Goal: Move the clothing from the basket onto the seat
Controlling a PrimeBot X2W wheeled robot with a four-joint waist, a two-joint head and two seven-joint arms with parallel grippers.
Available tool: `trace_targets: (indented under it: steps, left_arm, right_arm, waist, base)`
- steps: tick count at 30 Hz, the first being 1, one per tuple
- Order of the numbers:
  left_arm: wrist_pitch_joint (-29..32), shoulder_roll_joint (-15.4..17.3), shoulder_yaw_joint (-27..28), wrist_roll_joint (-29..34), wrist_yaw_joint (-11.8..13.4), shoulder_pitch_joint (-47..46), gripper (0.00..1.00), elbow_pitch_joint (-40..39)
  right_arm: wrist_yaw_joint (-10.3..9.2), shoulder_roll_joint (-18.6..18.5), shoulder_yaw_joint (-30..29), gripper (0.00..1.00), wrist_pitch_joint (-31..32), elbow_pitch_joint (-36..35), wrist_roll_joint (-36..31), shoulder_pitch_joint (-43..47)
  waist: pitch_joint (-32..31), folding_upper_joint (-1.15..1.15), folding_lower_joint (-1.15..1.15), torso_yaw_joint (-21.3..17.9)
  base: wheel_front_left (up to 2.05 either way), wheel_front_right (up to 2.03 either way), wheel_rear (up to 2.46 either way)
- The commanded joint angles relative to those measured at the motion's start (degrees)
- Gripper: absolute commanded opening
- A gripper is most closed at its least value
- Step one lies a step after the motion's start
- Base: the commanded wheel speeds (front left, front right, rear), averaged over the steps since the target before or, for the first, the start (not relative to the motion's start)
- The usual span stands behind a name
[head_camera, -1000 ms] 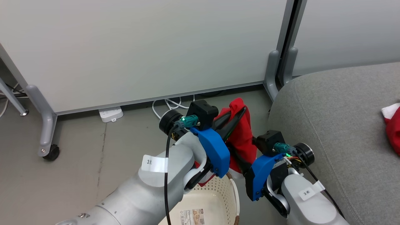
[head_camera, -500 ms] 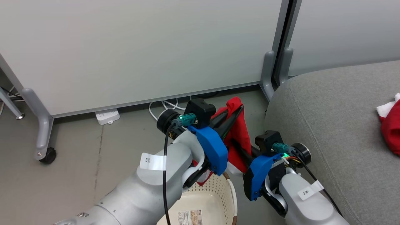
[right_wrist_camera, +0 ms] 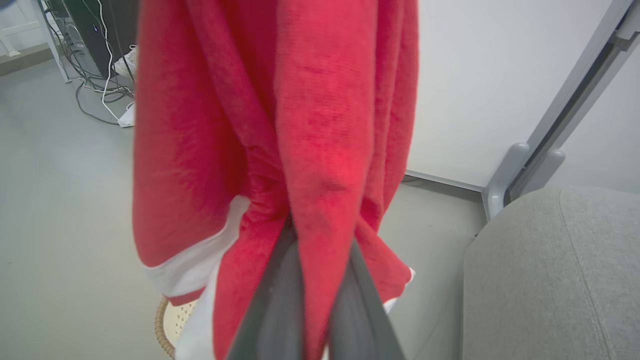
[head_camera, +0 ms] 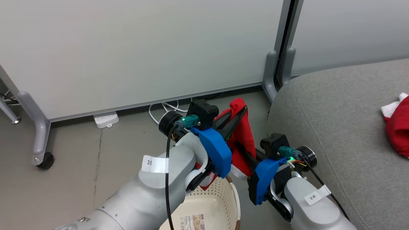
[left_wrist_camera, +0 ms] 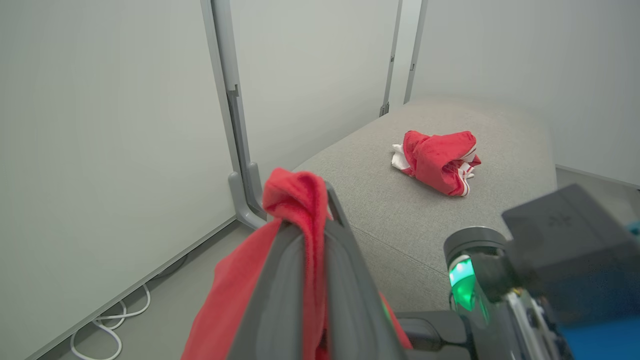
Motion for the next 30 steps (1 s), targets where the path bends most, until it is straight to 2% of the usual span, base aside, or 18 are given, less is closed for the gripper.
trace_targets:
  steps: [1,11,12,13,14,20,27,30]
  left_arm:
    - [-0.3,0.0,0.4,-0.1,0.0,-0.2,0.0,0.2]
    - [-0.3,0.0,1.3,0.9,0.0,0.4,0.0,-0.2]
    - [-0.3,0.0,1.7,1.6,0.0,0.5,0.33,-0.5]
    - [-0.3,0.1,2.2,2.2,0.0,1.0,0.7,-0.8]
    - [-0.3,0.4,2.7,2.9,0.0,1.6,1.0,-1.2]
    - [-0.3,3.0,9.5,8.6,0.0,6.9,1.0,-6.3]
    - [-0.2,5.7,21.6,18.0,-0.1,18.8,1.0,-13.8]
    - [-0.2,6.0,23.9,20.4,-0.1,21.3,1.0,-15.5]
  right_arm:
    - [0.01,0.0,0.2,0.0,-0.3,0.3,0.2,-0.8]
    - [0.01,0.0,-0.1,0.0,-1.1,0.9,0.8,-0.8]
    - [0.01,0.0,-0.3,0.0,-1.2,0.8,0.8,-1.0]
    - [0.01,0.0,-0.5,0.0,-1.5,0.6,0.7,-1.1]
    - [0.01,0.0,-0.8,0.0,-1.6,0.5,0.5,-1.2]
    - [0.01,0.0,-2.7,0.0,-2.3,-1.0,-0.5,-0.9]
    - [0.01,0.0,-7.0,0.0,-2.4,-3.5,-3.2,0.2]
    - [0.01,0.0,-8.1,0.0,-2.1,-4.6,-3.8,0.5]
  waist:
    - [0.0,0.0,0.0,-0.1]
    - [-0.3,0.0,0.0,-0.3]
    - [-0.3,0.0,0.0,-0.2]
    - [-0.3,0.0,0.0,-0.3]
    - [-0.3,0.0,0.0,-0.3]
    - [0.1,0.0,0.0,-0.4]
    - [0.8,0.0,0.0,0.1]
    - [1.0,0.0,0.0,0.3]
  base:
    - [0.0,0.0,0.0]
    - [0.0,0.0,0.0]
    - [0.0,0.0,0.0]
    - [0.0,0.0,0.0]
    - [0.0,0.0,0.0]
    - [0.0,0.0,0.0]
    - [0.0,0.0,0.0]
    - [0.0,0.0,0.0]
